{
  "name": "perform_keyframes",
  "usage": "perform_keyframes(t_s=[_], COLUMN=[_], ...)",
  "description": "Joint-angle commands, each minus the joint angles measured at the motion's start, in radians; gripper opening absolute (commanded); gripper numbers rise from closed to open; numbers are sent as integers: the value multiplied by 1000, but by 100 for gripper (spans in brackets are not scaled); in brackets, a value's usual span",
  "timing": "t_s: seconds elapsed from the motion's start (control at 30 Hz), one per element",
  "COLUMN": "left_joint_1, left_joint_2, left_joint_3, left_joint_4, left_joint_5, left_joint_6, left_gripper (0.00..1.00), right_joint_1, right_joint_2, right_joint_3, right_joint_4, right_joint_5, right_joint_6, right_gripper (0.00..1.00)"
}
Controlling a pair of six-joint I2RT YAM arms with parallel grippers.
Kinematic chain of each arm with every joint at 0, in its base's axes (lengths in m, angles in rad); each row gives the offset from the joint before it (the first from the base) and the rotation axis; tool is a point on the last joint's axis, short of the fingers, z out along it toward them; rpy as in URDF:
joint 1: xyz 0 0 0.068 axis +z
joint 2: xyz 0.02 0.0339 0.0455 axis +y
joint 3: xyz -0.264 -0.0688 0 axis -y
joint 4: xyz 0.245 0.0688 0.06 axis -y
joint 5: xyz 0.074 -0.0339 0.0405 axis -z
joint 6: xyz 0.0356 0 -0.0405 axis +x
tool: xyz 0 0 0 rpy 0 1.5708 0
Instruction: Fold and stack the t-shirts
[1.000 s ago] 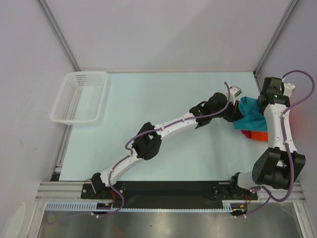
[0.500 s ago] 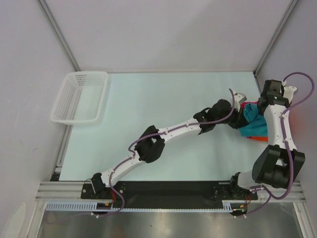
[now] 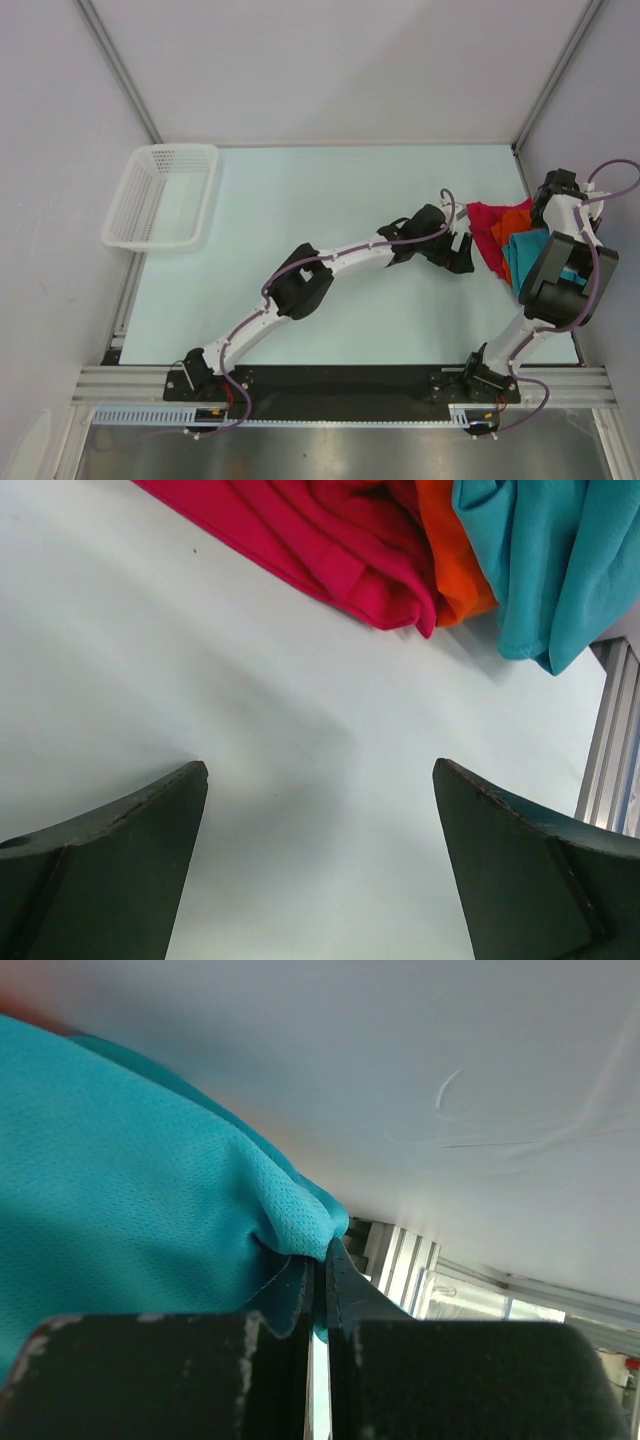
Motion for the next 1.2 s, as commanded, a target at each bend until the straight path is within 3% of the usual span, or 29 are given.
perform_keyframes(t_s=[0.0,0.03,0.1,0.47,0.8,0.93,1.17], left_joint_1=[-14,-14,-14,-14,15,19,29], left_joint_2=[-87,-98,-105,-159,-366,-392,-435], left_joint_3=[-49,-49,-49,-154,-420,-445,-531], left_joint_4=[-26,-25,-25,-14,53,59,105], left_joint_5=[12,10,10,10,-53,-62,-39], left_joint_6=[42,45,45,56,70,65,51], left_gripper=[100,100,99,100,100,100,100], right_joint_1=[10,23,42,177,421,494,493], right_joint_2=[-20,-25,-49,-145,-97,-39,-25], right_joint_3=[67,77,107,284,141,149,89], right_joint_4=[-19,-36,-56,-197,-213,-236,-257], right_joint_5=[9,8,15,14,-43,-37,-21], right_joint_6=[40,51,57,65,171,216,284], right_gripper=[6,34,62,56,55,55,59])
